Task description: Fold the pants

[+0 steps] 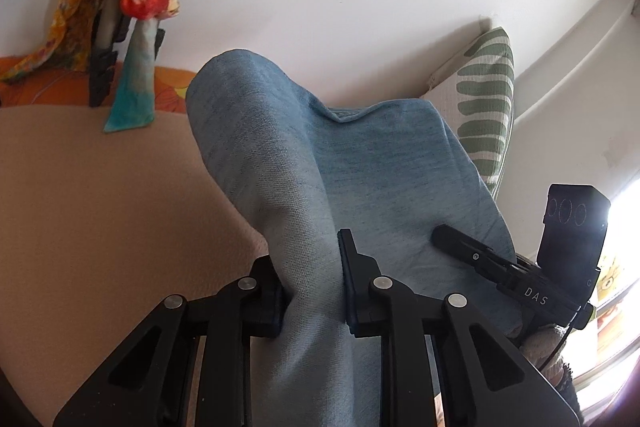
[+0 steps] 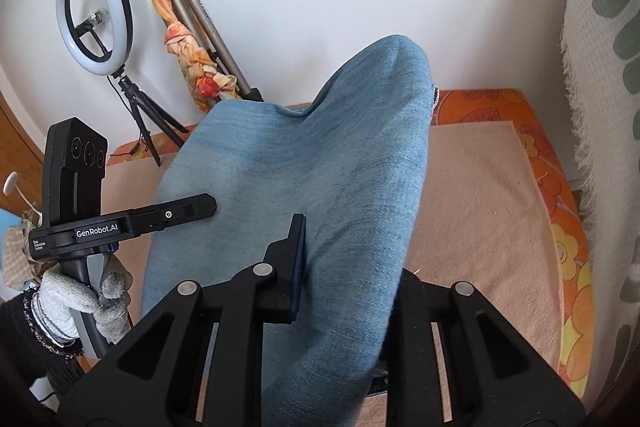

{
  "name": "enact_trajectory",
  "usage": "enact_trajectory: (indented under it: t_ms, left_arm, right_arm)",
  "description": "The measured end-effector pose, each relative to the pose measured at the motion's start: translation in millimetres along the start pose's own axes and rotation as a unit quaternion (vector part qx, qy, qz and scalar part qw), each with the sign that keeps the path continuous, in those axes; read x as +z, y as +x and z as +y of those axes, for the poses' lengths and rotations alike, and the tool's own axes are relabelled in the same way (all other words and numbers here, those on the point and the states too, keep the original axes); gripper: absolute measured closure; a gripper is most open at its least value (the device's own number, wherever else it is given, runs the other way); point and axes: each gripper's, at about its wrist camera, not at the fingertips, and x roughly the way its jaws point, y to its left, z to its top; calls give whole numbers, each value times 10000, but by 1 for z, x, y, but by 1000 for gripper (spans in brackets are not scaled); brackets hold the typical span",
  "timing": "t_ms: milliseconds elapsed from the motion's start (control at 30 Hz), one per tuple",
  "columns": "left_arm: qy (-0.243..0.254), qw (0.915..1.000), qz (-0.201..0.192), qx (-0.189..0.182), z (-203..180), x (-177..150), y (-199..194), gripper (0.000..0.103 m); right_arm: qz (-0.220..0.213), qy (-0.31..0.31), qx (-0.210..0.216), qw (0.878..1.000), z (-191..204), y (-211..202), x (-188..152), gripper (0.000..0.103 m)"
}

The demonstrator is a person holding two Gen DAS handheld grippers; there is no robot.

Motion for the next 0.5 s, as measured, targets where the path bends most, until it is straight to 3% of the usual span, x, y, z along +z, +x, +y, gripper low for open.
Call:
enact_trajectory:
  t_ms: [200,500]
  left_arm:
    - [252,9995,-100,152,-8,25,24,83]
    - [113,9994,-51,336,12,38,57,83]
  right_arm:
    - [-97,-171,-288,9994,-8,21,35,83]
    - [-16,-283,-556,9981,-24,69,58,83]
